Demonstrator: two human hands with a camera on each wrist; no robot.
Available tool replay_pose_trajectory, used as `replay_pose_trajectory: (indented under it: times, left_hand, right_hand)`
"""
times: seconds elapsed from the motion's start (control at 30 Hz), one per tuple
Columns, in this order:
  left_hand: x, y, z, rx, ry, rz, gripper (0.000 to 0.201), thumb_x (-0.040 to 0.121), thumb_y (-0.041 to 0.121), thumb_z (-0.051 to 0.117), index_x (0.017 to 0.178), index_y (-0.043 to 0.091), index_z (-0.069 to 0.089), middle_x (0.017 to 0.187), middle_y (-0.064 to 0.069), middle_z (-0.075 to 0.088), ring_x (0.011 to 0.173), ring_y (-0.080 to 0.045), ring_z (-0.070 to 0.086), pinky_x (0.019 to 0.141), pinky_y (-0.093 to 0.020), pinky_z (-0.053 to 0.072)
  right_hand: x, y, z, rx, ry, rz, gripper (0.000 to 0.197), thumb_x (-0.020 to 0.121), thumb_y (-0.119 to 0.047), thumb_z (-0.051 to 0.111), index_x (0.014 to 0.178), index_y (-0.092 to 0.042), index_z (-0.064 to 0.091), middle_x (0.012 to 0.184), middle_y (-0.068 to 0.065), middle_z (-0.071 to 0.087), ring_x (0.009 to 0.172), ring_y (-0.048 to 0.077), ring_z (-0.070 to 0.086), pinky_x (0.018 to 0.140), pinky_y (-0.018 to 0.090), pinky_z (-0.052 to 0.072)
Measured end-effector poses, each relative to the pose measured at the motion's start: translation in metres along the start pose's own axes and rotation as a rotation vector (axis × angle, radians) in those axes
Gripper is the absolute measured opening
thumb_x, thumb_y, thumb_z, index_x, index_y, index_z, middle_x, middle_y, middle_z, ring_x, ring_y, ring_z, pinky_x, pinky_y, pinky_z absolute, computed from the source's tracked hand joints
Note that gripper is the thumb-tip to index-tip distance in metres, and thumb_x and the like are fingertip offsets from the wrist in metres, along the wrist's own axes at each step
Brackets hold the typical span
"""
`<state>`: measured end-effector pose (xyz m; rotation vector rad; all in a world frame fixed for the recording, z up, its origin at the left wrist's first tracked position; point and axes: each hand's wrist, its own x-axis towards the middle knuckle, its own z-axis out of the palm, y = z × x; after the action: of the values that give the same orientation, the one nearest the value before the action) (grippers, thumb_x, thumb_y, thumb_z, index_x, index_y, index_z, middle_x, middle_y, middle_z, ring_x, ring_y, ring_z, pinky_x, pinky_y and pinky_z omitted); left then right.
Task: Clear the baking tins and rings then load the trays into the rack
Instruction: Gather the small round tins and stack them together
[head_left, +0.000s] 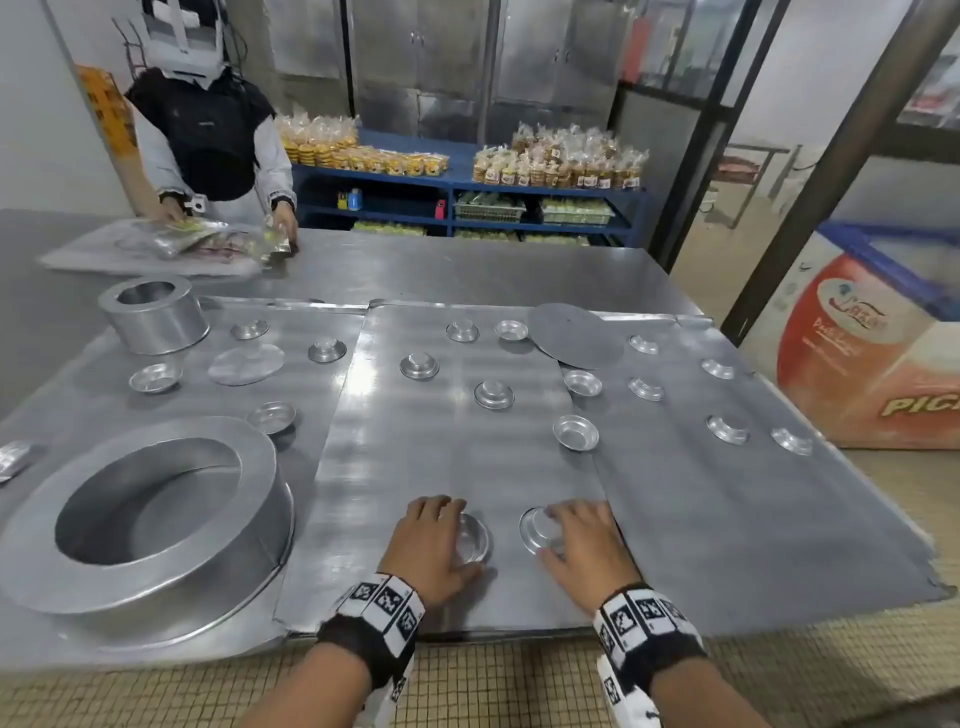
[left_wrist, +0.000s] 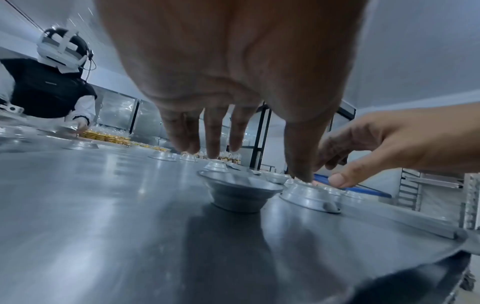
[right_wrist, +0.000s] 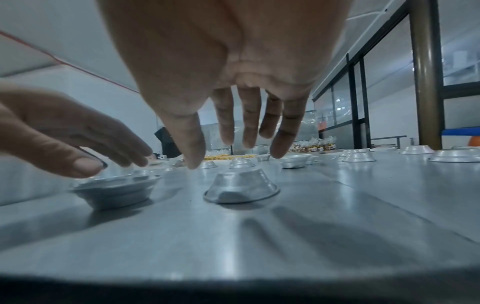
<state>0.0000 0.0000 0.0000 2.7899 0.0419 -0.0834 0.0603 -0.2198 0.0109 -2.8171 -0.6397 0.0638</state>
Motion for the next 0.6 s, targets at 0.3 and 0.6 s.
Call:
replay_pose_trajectory:
  times: [0.3,0.6]
  left_hand:
    - [0.021,-0.004,0.0,-0.109,-0.181,-0.119,0.097,0.067,0.069,0.075,0.143,0.019,0.043,0.137,-0.006,0.046,0.127,-0.027,0.042,0.106,-0.038,0.042]
    - [0.02,0.0,-0.008,-0.438,-0.082,-0.176,0.09,0.056,0.047,0.091,0.134,0.026,0.051,0.127,0.0,0.042,0.107,-0.014,0.047,0.089,-0.022,0.04]
  right_hand:
    - [0.034,-0.014,0.008,-0.061,-0.154,0.196,0.064,0.087,-0.046,0.064,0.14,-0.015,0.044,0.139,0.003,0.048,0.129,0.027,0.034,0.108,0.034,0.037]
    - [0.038,-0.006,0.012,-0.017,-0.158,0.255,0.071,0.075,-0.046,0.079,0.132,-0.017,0.048,0.134,0.002,0.049,0.125,0.026,0.037,0.102,0.035,0.042]
